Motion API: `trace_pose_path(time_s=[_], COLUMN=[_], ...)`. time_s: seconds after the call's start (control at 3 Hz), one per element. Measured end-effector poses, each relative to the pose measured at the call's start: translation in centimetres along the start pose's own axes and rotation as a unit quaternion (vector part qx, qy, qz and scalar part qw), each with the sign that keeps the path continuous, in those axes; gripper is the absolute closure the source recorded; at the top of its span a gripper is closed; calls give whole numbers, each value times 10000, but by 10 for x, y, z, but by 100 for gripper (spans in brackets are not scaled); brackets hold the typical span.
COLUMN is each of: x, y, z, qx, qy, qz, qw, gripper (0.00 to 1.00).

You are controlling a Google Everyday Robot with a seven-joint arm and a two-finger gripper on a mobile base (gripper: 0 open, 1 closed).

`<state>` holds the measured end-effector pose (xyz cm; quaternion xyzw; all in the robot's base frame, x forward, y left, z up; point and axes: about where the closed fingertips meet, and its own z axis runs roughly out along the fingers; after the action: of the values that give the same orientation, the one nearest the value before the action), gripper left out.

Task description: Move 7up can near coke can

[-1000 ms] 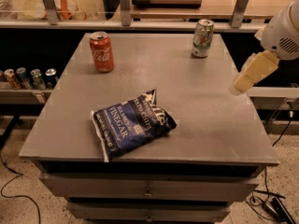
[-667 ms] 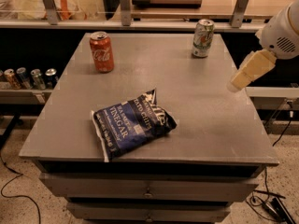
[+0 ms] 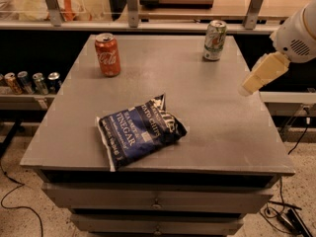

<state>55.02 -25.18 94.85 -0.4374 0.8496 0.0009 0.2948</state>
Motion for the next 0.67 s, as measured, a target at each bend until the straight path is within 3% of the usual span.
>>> trace_pose_path(time_s=[0.67], x=[-5], y=[-37], z=[38], qx=[116], qy=[-397], qz=[865], qw=[9954], gripper=[0])
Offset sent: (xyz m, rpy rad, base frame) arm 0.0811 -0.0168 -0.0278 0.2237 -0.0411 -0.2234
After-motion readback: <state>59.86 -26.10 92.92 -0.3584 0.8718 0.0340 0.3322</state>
